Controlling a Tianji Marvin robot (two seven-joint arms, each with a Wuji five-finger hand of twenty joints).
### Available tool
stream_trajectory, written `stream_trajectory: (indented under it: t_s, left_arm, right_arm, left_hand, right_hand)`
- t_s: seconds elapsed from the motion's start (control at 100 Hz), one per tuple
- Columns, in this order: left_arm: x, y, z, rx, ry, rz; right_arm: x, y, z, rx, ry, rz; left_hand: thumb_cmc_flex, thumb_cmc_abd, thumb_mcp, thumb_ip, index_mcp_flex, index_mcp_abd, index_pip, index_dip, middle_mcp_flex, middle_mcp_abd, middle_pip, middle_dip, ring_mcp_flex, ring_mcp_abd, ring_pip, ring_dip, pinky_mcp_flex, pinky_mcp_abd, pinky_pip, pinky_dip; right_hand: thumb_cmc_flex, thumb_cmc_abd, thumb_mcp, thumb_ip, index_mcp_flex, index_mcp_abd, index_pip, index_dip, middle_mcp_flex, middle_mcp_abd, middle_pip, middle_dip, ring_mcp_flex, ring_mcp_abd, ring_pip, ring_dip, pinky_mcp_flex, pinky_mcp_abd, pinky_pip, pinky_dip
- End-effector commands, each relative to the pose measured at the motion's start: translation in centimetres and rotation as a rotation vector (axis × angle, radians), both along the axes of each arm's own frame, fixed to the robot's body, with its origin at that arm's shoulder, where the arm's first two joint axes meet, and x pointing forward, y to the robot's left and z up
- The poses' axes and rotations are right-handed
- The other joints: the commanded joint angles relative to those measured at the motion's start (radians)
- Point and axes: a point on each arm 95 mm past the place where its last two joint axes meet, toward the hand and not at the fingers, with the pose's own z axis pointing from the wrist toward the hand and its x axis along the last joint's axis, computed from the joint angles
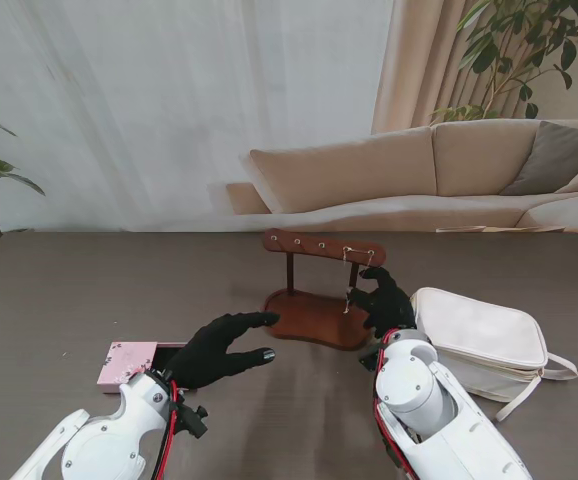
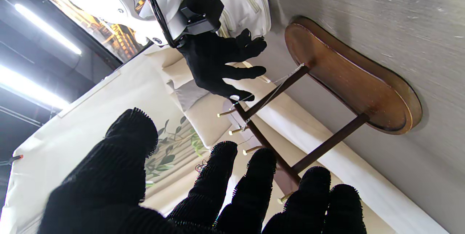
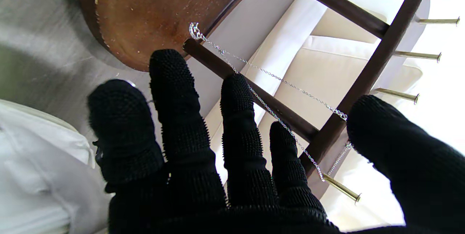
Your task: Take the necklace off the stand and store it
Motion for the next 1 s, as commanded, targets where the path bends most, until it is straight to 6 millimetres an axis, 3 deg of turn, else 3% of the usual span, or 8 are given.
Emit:
stream_trajectory:
  t_s: [0.0, 0.36, 0.65, 0.72, 0.83, 0.99]
  left_arm:
    - [-0.2, -0.1, 0.0, 0.003, 0.006, -0.014]
    - [-0.3, -0.2, 0.0, 0.004, 0.013, -0.023]
    - [-0.2, -0.5, 0.0, 0.005, 0.026, -0.033]
    - [-0.2, -0.5, 0.0, 0.006, 0.029, -0.035]
    - [-0.2, -0.6, -0.1, 0.005, 0.034, -0.037]
    - [-0.2, -0.6, -0.1, 0.01, 0.04, -0.04]
  right_arm:
    - [0.1, 0.6, 0.1, 0.01, 0.002, 0.005]
    - [1.0, 1.2, -0.3, 0.091, 0.022, -0.037]
    - [1.7, 1.5, -0.5, 0.137, 0.017, -0.078]
    - [1.9, 1.5, -0.5, 0.149, 0.017, -0.088]
    - [2.1, 1.5, -0.5, 0.167, 0.012, -0.104]
    - [2.3, 1.7, -0.3, 0.201, -0.003, -0.125]
  left_hand:
    - [0.012, 0.02, -0.021, 0.029, 0.004, -0.006, 0.0, 0.004, 0.016, -0.001, 0.002, 0.011, 0.007, 0.0, 0.006, 0.009, -0.012, -0.051, -0.024, -0.005]
    - [0.013, 0.022, -0.026, 0.03, 0.011, -0.004, 0.002, 0.005, 0.019, 0.001, 0.002, 0.011, 0.007, 0.0, 0.005, 0.004, -0.013, -0.051, -0.025, -0.006]
    - [0.014, 0.025, -0.029, 0.031, 0.016, -0.002, 0.003, 0.006, 0.018, 0.001, 0.002, 0.011, 0.007, -0.001, 0.004, 0.001, -0.013, -0.052, -0.025, -0.005]
    - [0.014, 0.027, -0.03, 0.031, 0.021, -0.003, 0.005, 0.007, 0.017, 0.001, 0.001, 0.011, 0.006, 0.0, 0.004, 0.0, -0.014, -0.052, -0.025, -0.005]
    - [0.015, 0.028, -0.032, 0.031, 0.023, -0.002, 0.005, 0.007, 0.018, 0.0, 0.002, 0.011, 0.007, -0.001, 0.005, 0.0, -0.014, -0.053, -0.025, -0.005]
    - [0.018, 0.03, -0.034, 0.03, 0.032, 0.0, 0.008, 0.008, 0.009, 0.0, -0.001, 0.01, 0.005, -0.003, 0.004, -0.001, -0.014, -0.054, -0.025, -0.005]
  right_hand:
    - [0.013, -0.015, 0.052, 0.005, 0.017, -0.047, -0.003, -0.005, 0.031, 0.003, -0.012, -0.003, 0.047, 0.019, 0.015, 0.017, -0.211, 0.022, 0.059, 0.008]
    - [0.033, -0.025, 0.083, -0.004, 0.133, -0.059, 0.023, 0.021, -0.017, 0.03, 0.004, 0.017, 0.048, 0.017, 0.038, 0.035, -0.22, 0.019, 0.073, 0.0]
    - [0.102, -0.054, 0.129, -0.01, 0.34, -0.047, 0.105, 0.079, -0.015, 0.018, 0.02, 0.018, 0.068, 0.001, 0.072, 0.046, -0.202, 0.012, 0.089, -0.002]
    - [0.131, -0.083, 0.136, -0.071, 0.376, -0.044, 0.099, 0.075, -0.023, 0.023, 0.025, 0.017, 0.069, -0.003, 0.086, 0.046, -0.201, 0.009, 0.095, -0.006]
    - [0.151, -0.118, 0.144, -0.117, 0.409, -0.045, 0.129, 0.048, -0.036, 0.044, 0.04, 0.021, 0.078, -0.008, 0.115, 0.053, -0.196, 0.002, 0.107, -0.005]
    - [0.118, -0.142, 0.132, -0.096, 0.468, -0.016, 0.13, 0.05, -0.046, 0.067, 0.056, 0.027, 0.08, -0.007, 0.138, 0.055, -0.199, 0.009, 0.11, -0.004]
